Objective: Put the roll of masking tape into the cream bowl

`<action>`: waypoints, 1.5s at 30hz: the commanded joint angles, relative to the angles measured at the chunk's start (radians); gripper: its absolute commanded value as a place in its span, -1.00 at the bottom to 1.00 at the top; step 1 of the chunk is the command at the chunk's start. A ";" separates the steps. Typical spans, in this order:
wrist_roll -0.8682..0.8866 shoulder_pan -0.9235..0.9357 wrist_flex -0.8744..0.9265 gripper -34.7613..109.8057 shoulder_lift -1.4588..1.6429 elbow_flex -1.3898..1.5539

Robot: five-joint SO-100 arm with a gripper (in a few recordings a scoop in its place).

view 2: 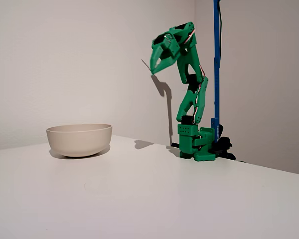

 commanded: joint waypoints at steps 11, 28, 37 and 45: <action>-0.104 0.014 -0.275 -0.63 0.603 0.904; -0.089 0.052 -0.440 -0.63 0.937 1.496; -0.104 0.074 -0.367 -0.64 1.189 1.680; -0.086 0.049 -0.387 -0.64 1.189 1.743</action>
